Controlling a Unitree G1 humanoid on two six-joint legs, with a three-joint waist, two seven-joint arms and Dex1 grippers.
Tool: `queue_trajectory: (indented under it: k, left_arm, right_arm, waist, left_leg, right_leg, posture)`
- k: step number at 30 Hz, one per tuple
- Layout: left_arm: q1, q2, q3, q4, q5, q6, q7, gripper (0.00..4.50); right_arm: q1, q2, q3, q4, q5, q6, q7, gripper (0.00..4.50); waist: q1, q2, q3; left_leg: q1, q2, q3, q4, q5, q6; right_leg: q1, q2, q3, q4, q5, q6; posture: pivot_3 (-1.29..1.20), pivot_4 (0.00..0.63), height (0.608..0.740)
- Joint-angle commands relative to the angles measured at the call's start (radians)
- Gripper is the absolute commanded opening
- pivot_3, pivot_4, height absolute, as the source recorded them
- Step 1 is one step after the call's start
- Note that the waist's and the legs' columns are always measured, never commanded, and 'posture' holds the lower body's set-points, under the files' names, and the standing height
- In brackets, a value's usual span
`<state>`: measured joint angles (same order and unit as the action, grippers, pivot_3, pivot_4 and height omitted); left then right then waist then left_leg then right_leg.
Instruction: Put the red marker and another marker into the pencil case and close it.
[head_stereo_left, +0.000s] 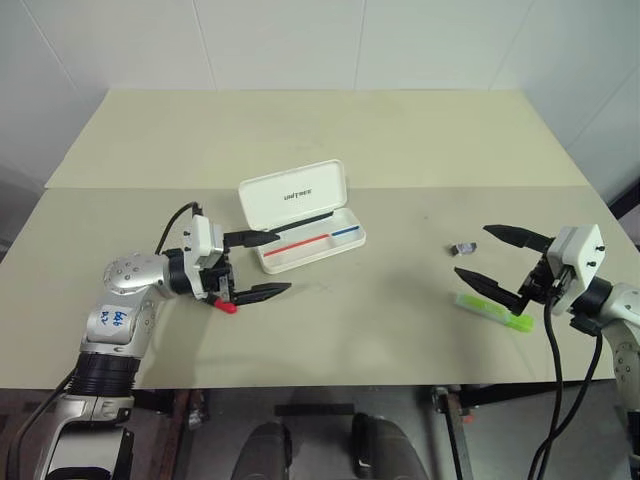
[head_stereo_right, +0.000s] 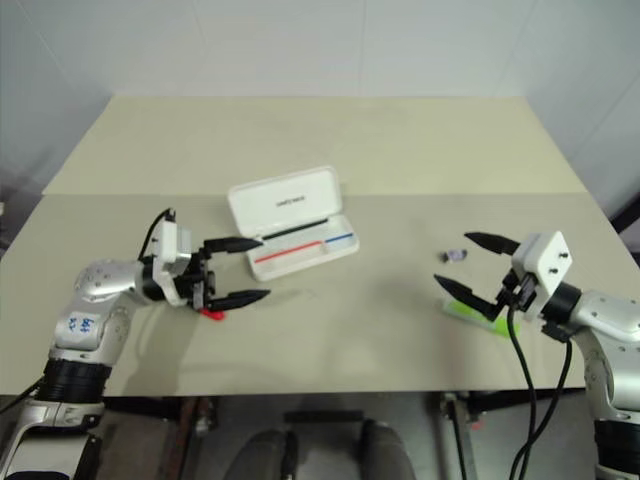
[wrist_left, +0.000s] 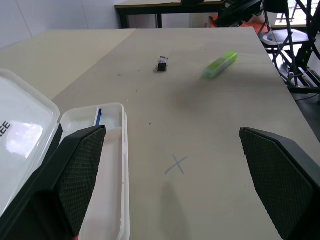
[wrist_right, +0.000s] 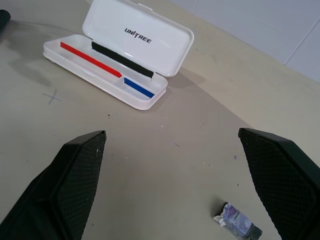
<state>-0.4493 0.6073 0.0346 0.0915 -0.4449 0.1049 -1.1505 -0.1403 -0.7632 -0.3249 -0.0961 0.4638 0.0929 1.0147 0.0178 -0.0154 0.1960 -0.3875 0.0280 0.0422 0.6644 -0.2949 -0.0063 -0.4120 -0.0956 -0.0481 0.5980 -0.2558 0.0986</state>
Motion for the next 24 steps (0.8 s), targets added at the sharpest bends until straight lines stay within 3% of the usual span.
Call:
queue_trajectory:
  k: [1,13,16,19,24]
  left_arm:
    - [-0.018,0.017,0.028,-0.007,-0.002,0.0,0.004,4.49]
    - [0.015,0.061,0.075,0.047,0.022,-0.061,0.002,4.49]
    - [0.0,0.069,0.07,0.08,0.05,-0.091,0.014,3.92]
    - [-0.011,0.069,0.063,0.079,0.067,-0.089,0.03,2.89]
    - [-0.033,0.057,0.023,0.087,0.11,-0.093,0.031,2.89]
  right_arm:
    - [-0.028,-0.001,-0.007,-0.022,0.02,-0.01,0.0,4.5]
    - [-0.098,0.084,0.12,-0.036,0.0,-0.023,-0.005,4.5]
    - [-0.128,0.111,0.162,-0.043,-0.002,-0.029,-0.003,4.5]
    - [-0.149,0.128,0.188,-0.072,0.001,-0.017,-0.014,4.5]
    - [-0.164,0.148,0.228,-0.098,-0.003,-0.008,-0.013,4.5]
  waist:
    - [0.0,0.0,0.0]
    - [-0.004,0.0,0.0]
    - [-0.004,0.0,0.0]
    - [-0.003,0.0,0.0]
    - [0.004,0.0,0.0]
  left_leg:
    - [0.0,0.0,0.0,0.0,0.0,0.0]
    - [0.0,0.001,0.0,0.0,0.0,0.0]
    - [0.0,0.001,0.0,0.0,0.0,0.0]
    - [0.0,0.001,0.0,0.0,0.0,0.0]
    - [-0.001,0.001,0.0,0.0,0.0,0.0]
  right_leg:
    - [0.0,0.0,0.0,0.0,0.0,0.0]
    - [0.0,0.0,0.0,0.001,0.0,0.0]
    - [-0.001,0.0,0.0,0.002,0.0,-0.001]
    - [-0.001,0.0,0.001,0.002,0.0,-0.001]
    - [-0.001,0.0,0.0,0.002,0.0,-0.001]
  posture:
    - [0.0,0.15,0.74]
    - [0.0,0.15,0.74]
    - [0.0,0.15,0.74]
    - [0.0,0.15,0.74]
    - [0.0,0.15,0.74]
